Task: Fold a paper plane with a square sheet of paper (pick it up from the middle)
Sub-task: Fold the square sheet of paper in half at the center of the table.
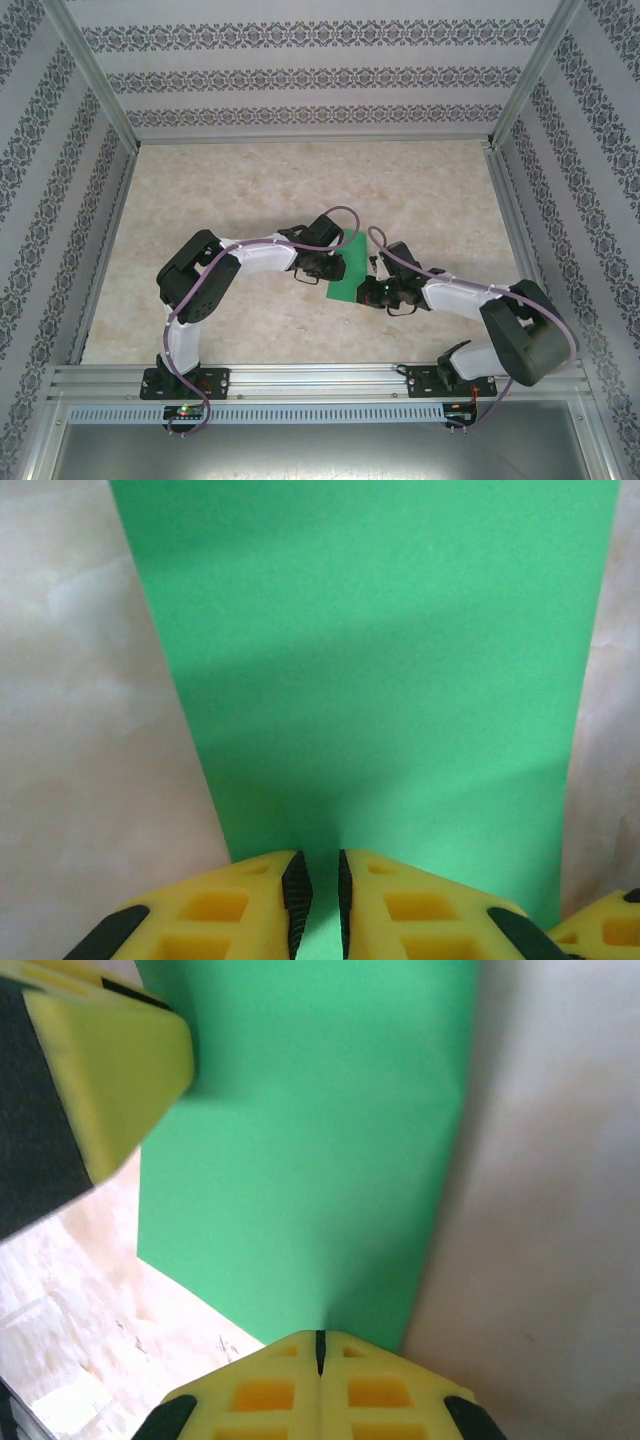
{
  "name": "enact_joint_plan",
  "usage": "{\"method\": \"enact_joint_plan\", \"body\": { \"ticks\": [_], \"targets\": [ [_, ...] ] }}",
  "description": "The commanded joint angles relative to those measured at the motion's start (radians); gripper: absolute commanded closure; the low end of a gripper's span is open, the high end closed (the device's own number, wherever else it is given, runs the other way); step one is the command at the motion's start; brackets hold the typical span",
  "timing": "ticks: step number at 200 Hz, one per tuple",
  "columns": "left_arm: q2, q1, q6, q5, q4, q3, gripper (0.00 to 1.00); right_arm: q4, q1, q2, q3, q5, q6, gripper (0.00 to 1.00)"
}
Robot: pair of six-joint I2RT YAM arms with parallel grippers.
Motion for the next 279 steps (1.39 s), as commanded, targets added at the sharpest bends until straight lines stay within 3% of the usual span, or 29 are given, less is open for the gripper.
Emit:
{"method": "enact_joint_plan", "body": {
  "ticks": [1,53,87,202,279],
  "targets": [
    [0.103,-0.007,0.030,-0.079,-0.188,-0.050,0.77,-0.101,0.014,-0.036,-0.069,0.066,0.035,0.97],
    [0.095,-0.007,0.040,-0.073,-0.191,-0.052,0.77,-0.122,0.006,-0.176,-0.062,0.044,0.061,0.96],
    [0.087,-0.007,0.041,-0.072,-0.182,-0.050,0.76,-0.003,-0.070,-0.270,-0.034,0.005,0.136,0.97],
    [0.073,-0.008,0.069,-0.108,-0.189,-0.047,0.76,0.211,-0.161,0.194,0.166,-0.069,0.057,0.98],
    [0.078,-0.009,0.080,-0.123,-0.188,-0.078,0.76,0.147,-0.225,0.301,0.172,0.065,-0.012,0.98]
  ]
}}
